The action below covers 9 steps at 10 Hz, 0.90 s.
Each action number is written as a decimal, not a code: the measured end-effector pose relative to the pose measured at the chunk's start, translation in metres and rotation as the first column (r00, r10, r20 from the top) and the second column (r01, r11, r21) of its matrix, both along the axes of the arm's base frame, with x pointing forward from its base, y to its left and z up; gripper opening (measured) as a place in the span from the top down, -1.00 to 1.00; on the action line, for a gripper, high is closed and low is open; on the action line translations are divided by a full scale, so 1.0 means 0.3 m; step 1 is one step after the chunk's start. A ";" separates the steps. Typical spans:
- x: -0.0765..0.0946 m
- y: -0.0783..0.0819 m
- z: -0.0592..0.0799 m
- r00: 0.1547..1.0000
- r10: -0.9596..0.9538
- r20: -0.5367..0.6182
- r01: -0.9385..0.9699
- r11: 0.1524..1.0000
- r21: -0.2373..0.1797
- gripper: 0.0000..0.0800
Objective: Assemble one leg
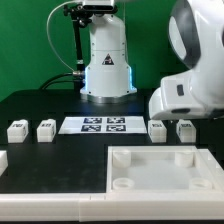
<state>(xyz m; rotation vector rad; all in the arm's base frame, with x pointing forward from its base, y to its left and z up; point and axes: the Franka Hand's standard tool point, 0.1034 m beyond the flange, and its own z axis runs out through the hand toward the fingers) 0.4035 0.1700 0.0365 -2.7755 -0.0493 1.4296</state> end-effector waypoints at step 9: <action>-0.019 0.011 -0.074 0.999 -0.006 0.035 0.006 1.000 0.005 -0.13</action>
Offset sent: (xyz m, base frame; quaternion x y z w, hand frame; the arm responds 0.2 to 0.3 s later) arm -0.0018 -0.0128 -0.0110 0.0202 0.0170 0.0239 0.9994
